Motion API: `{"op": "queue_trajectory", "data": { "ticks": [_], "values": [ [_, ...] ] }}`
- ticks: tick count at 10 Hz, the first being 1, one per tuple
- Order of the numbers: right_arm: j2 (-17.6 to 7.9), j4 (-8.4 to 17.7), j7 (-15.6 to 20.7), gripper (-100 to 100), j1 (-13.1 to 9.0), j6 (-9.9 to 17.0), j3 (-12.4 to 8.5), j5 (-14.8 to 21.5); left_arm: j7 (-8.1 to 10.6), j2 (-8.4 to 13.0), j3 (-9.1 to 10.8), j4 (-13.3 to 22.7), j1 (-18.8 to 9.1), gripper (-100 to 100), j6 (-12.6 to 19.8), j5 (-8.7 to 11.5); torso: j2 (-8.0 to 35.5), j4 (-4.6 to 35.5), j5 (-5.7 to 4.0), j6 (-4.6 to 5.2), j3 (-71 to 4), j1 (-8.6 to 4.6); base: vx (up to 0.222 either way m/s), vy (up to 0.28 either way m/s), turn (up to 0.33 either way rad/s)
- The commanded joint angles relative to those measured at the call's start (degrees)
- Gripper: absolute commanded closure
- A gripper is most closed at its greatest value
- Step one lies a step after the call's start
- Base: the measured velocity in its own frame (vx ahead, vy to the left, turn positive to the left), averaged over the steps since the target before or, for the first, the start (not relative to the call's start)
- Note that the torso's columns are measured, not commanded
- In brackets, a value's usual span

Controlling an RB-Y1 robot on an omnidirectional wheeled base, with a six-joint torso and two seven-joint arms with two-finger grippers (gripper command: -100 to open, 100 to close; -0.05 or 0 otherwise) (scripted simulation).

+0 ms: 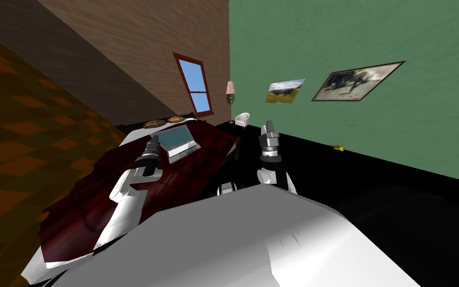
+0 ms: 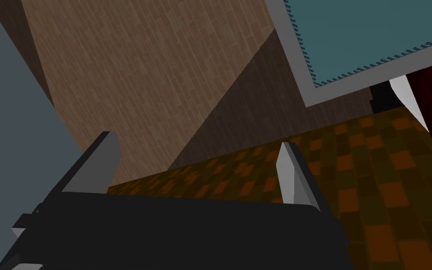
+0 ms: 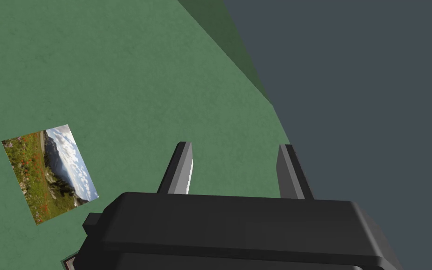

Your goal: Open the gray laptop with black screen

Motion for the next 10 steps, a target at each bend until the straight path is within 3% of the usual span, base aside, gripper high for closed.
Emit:
{"op": "queue_trajectory", "data": {
  "ticks": [1, 2, 4, 5, 6, 7, 10],
  "values": [
    [0.0, 0.0, 0.0, 0, 0.0, 0.0, 0.0, 0.0, 3.12, 2.2, 1.61, 4.7, -2.5, -100, 2.3, -2.9, 0.0, 0.0, 0.01, -0.08, 0.0, 0.01, -0.014, 0.026, -0.21],
    [0.0, 0.0, 0.0, 0, 0.0, 0.0, 0.0, 0.0, 4.69, 3.6, 2.76, 6.9, -4.0, -100, 3.4, -4.8, 0.0, 0.0, 0.01, -0.02, 0.0, 0.0, -0.031, 0.046, -0.335],
    [0.0, 0.0, 0.0, 0, 0.0, 0.0, 0.0, 0.0, 4.98, 3.6, 2.76, 8.2, -4.0, -100, 3.4, -4.8, 0.0, 0.0, 0.02, -0.08, 0.0, 0.03, -0.016, 0.029, -0.054],
    [0.0, 0.0, 0.0, 0, 0.0, 0.0, 0.0, 0.0, 6.77, 4.9, 3.88, 10.4, -5.5, -100, 4.5, -6.6, 0.0, 0.0, 0.01, -0.08, 0.0, -0.04, -0.006, 0.021, -0.176],
    [0.0, 0.0, 0.0, 0, 0.0, 0.0, 0.0, 0.0, 6.77, 4.9, 3.88, 11.3, -5.5, -100, 4.5, -6.6, -0.1, 0.0, -0.01, 0.02, 0.0, -0.04, -0.007, 0.028, -0.145],
    [0.0, 0.0, 0.0, 0, 0.0, 0.0, 0.0, 0.0, 8.48, 6.2, 4.97, 13.2, -6.8, -100, 5.5, -8.3, 0.0, 0.0, 0.01, -0.05, 0.0, -0.01, -0.007, 0.031, -0.241],
    [0.0, 0.0, 0.0, 0, 0.0, 0.0, 0.0, 0.0, 10.11, 7.4, 6.01, 17.5, -8.0, -100, 6.4, -9.9, 0.0, 0.0, 0.02, -0.01, 0.0, 0.03, -0.008, 0.036, -0.136]
  ]
}}
